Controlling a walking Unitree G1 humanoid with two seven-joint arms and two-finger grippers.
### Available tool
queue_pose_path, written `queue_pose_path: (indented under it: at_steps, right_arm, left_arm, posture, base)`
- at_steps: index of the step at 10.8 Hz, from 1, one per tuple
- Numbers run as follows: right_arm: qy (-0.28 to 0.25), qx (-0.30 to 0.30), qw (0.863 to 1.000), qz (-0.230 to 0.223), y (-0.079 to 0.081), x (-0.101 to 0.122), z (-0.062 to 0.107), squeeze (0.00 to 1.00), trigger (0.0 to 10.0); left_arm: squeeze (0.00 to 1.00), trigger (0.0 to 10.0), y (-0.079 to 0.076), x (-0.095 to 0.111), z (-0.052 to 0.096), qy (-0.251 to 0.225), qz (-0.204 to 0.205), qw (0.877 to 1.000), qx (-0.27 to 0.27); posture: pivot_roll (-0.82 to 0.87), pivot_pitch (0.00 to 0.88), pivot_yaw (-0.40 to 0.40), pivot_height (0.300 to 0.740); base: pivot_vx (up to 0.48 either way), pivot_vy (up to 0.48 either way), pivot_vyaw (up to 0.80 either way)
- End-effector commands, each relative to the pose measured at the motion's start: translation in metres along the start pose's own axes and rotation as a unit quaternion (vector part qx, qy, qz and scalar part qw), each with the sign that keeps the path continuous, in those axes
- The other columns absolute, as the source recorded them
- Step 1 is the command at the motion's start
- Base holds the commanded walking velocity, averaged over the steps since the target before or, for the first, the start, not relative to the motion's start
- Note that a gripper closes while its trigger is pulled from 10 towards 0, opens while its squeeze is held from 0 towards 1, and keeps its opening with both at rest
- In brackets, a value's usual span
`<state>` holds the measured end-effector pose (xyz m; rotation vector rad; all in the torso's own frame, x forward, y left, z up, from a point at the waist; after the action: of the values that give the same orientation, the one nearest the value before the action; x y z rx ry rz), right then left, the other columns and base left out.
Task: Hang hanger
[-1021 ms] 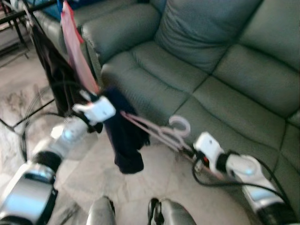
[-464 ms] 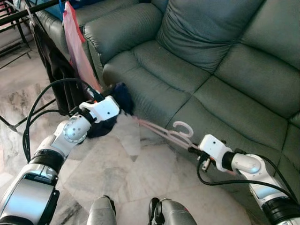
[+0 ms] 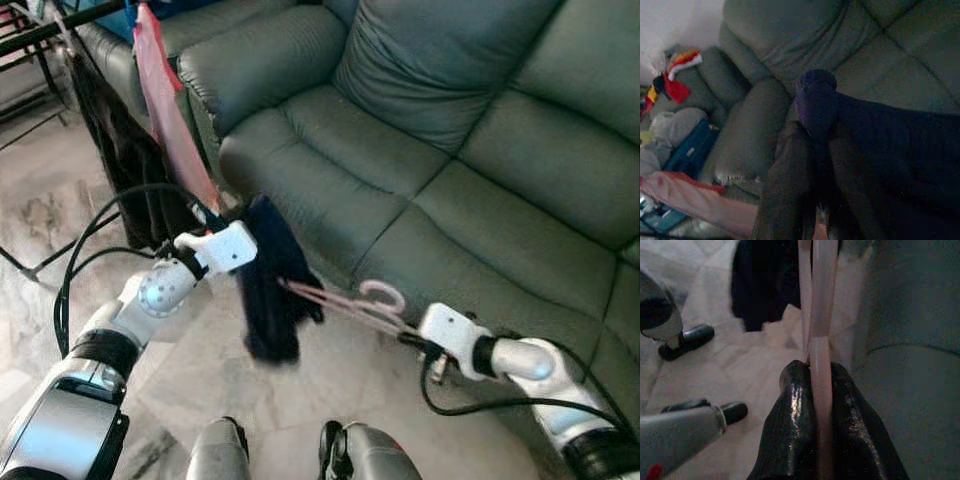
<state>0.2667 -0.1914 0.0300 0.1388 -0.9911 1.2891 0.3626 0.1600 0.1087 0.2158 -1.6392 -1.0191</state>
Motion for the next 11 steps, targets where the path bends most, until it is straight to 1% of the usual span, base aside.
queue_pose_path:
  at_steps: [1, 2, 3, 4, 5, 6, 7, 9, 10, 11]
  right_arm:
    - [0.012, -0.008, 1.000, 0.003, -0.005, -0.005, 0.007, 0.00, 10.0]
    - [0.031, -0.070, 0.997, 0.017, -0.024, -0.011, 0.008, 0.00, 10.0]
    - [0.021, -0.128, 0.992, 0.005, -0.039, -0.007, 0.006, 0.00, 10.0]
    - [-0.003, -0.151, 0.988, -0.011, -0.045, 0.000, 0.005, 0.00, 10.0]
    - [-0.030, -0.136, 0.990, -0.004, -0.041, 0.008, 0.003, 0.00, 10.0]
    - [-0.028, -0.123, 0.992, 0.002, -0.036, 0.006, 0.000, 0.00, 10.0]
    - [-0.028, -0.120, 0.992, -0.001, -0.035, 0.005, -0.001, 0.00, 10.0]
    - [-0.036, -0.095, 0.995, -0.008, -0.027, 0.004, 0.000, 0.00, 10.0]
    - [-0.053, -0.070, 0.996, -0.027, -0.021, 0.009, -0.001, 0.00, 10.0]
    - [-0.059, -0.043, 0.997, -0.032, -0.013, 0.011, -0.001, 0.00, 10.0]
  left_arm:
    - [0.00, 10.0, 0.005, -0.004, 0.000, 0.014, -0.012, 1.000, 0.011]
    - [0.00, 10.0, 0.009, -0.007, 0.001, 0.023, 0.003, 0.999, 0.025]
    - [0.00, 10.0, 0.009, -0.006, 0.002, 0.021, 0.002, 1.000, 0.023]
    - [0.00, 10.0, 0.008, -0.005, 0.002, 0.018, -0.002, 1.000, 0.020]
    - [0.00, 10.0, 0.005, -0.003, 0.003, 0.008, -0.005, 1.000, 0.013]
    - [0.00, 10.0, 0.004, 0.005, 0.002, -0.014, 0.008, 1.000, 0.011]
    - [0.00, 10.0, 0.004, 0.009, 0.000, -0.024, 0.011, 1.000, 0.013]
    - [0.00, 10.0, 0.001, 0.019, -0.004, -0.047, 0.016, 0.999, 0.011]
    - [0.00, 10.0, 0.000, 0.019, -0.005, -0.045, 0.013, 0.999, 0.011]
    - [0.00, 10.0, -0.002, 0.023, -0.006, -0.055, 0.018, 0.998, 0.008]
  posture:
    - [-0.05, 0.156, -0.045, 0.740]
    - [-0.05, 0.155, -0.050, 0.740]
    - [-0.05, 0.156, -0.053, 0.740]
    - [-0.04, 0.156, -0.054, 0.740]
    - [-0.04, 0.157, -0.056, 0.740]
    - [-0.04, 0.157, -0.057, 0.740]
    - [-0.04, 0.156, -0.058, 0.740]
    - [-0.04, 0.156, -0.056, 0.740]
    - [-0.05, 0.156, -0.055, 0.740]
    - [-0.05, 0.157, -0.053, 0.740]
  base:
    - [0.000, 0.000, 0.00]
    - [0.000, 0.000, 0.00]
    - [0.000, 0.000, 0.00]
    - [0.000, 0.000, 0.00]
    - [0.000, 0.000, 0.00]
    - [0.000, 0.000, 0.00]
    - [0.000, 0.000, 0.00]
    - [0.000, 0.000, 0.00]
    - [0.000, 0.000, 0.00]
    - [0.000, 0.000, 0.00]
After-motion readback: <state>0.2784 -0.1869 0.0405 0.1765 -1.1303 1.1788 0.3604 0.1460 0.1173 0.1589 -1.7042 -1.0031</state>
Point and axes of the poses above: a point about 5 cm out from each wrist's last joint towards the gripper, its own z axis pointing back from the gripper into the wrist, its own x axis along the axis of the wrist's last joint, y = z × x, the point moved 3 cm from there along -z, pointing out of the wrist towards the gripper, and after that the axes turned 9 degrees about z, right-handed, at the moved point
